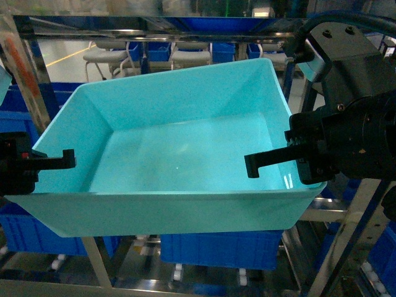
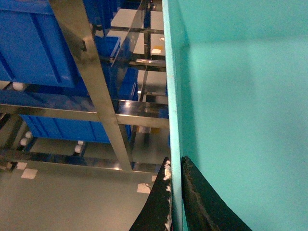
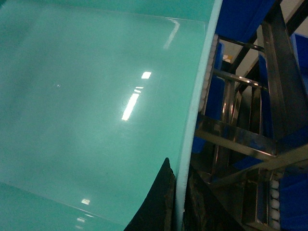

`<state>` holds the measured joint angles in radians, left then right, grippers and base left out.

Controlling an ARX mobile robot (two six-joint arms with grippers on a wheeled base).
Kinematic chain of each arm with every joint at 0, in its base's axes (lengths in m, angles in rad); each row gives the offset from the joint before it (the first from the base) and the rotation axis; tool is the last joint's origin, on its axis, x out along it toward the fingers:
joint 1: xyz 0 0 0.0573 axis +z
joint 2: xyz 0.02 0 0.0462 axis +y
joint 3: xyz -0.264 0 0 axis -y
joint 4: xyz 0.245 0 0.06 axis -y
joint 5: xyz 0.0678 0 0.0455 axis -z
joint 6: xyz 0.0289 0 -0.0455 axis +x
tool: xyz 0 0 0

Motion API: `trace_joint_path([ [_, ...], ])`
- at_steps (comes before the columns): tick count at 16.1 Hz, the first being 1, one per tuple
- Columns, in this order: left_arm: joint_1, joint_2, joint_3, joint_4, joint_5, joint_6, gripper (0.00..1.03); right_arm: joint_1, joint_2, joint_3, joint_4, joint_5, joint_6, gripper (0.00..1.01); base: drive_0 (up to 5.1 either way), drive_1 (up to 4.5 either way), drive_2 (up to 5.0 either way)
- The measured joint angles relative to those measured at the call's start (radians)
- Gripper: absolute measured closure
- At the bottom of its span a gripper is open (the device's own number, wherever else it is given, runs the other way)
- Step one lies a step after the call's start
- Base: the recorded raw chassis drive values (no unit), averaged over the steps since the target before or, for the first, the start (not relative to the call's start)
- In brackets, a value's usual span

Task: Organize blue bins on left shelf correctly

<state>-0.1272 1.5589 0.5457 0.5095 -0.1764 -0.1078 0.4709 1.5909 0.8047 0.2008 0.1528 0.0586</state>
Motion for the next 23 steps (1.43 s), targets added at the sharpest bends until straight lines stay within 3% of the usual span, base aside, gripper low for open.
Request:
trace_joint_path([
  [9, -0.002, 0.000, 0.000, 0.000, -0.002, 0.000, 1.01, -0.001, 0.000, 0.000, -0.002, 0.001, 0.000, 0.98, 0.0, 0.00, 0.0],
  [16, -0.002, 0.000, 0.000, 0.000, -0.003, 0.000, 1.01, -0.001, 0.000, 0.000, -0.002, 0.001, 0.000, 0.98, 2.8, -1.34, -1.3],
  [23, -0.005, 0.000, 0.000, 0.001, -0.003, 0.000, 1.01, -0.005, 0.000, 0.000, -0.002, 0.000, -0.003, 0.98, 0.0, 0.00, 0.0],
])
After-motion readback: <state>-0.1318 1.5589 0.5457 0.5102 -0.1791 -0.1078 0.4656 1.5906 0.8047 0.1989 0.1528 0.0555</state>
